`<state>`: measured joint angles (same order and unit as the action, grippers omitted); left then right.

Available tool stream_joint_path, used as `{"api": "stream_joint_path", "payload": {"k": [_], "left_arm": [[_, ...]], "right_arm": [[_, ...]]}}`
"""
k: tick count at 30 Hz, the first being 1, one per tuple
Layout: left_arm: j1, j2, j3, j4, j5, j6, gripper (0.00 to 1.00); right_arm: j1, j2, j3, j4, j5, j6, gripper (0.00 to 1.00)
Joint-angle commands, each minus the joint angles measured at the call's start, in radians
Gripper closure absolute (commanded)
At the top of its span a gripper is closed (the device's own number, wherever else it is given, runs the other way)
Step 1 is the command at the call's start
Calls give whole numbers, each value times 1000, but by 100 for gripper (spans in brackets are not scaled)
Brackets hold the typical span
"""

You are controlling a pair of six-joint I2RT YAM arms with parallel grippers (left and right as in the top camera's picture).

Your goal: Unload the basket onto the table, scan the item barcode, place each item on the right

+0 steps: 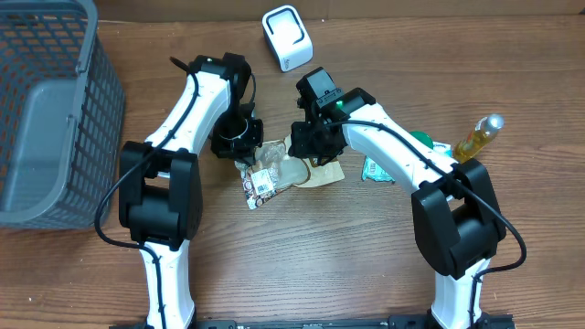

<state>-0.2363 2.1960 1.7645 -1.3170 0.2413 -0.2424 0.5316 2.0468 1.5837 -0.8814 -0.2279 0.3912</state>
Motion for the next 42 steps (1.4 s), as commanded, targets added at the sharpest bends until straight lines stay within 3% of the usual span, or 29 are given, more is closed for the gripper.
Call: {"api": "stream_joint_path", "payload": {"k": [1, 14, 33, 36, 42], "left_arm": [[-13, 2, -56, 34, 10, -27, 96], [-22, 2, -246, 272, -32, -64, 96], [-20, 2, -266, 294, -122, -72, 96], [-19, 2, -266, 295, -122, -72, 96], [-19, 2, -266, 296, -124, -72, 96]], "right_arm": [[0, -25, -8, 11, 11, -7, 74], [0, -25, -12, 28, 11, -7, 72], [0, -13, -12, 58, 82, -7, 35], [0, 39, -12, 68, 82, -7, 24], [0, 109, -12, 89, 86, 2, 17]]}}
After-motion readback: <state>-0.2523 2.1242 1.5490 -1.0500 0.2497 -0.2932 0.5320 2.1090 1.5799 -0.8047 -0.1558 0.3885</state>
